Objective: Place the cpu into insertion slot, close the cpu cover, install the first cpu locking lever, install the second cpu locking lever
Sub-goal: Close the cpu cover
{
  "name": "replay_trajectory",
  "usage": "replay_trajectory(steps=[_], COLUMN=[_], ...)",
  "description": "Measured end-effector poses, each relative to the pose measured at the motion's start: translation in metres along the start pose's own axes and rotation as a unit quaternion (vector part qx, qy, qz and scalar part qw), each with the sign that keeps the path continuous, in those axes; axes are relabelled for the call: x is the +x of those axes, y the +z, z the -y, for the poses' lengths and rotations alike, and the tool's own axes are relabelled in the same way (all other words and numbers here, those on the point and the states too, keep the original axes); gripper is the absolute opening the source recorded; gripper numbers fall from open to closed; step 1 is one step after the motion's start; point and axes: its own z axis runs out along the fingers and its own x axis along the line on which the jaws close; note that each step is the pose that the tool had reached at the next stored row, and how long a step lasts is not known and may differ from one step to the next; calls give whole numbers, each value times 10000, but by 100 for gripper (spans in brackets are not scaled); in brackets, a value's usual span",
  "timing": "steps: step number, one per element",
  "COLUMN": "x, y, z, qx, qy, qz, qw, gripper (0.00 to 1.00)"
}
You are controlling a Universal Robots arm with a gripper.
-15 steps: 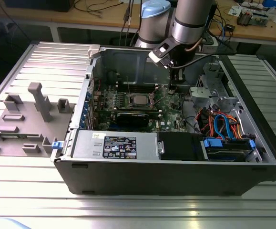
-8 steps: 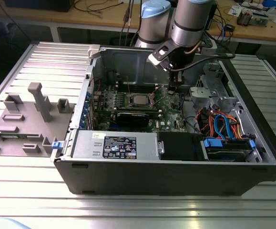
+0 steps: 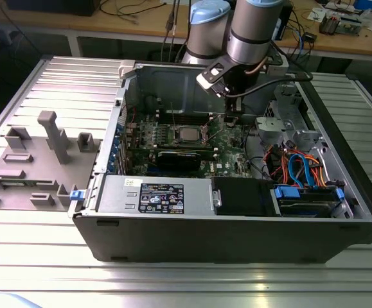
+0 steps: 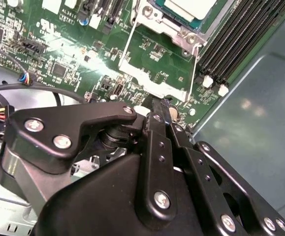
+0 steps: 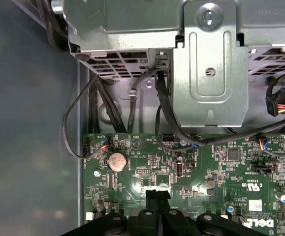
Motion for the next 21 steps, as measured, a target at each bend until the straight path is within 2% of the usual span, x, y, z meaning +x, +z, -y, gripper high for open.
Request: replay_trajectory(steps=[7,10,15,17,21], x=[0,-1,-2,-44,-56], y=[0,-1,-1,-3,-3], z=[116,154,164,164,165], qx=[0,0,-1,0,2], qy=[0,0,0,-1,-27], qz=[-49,-51,-51,-51,-50], qw=[10000,10000,10000,10000,10000], gripper=[11,11,11,11,11])
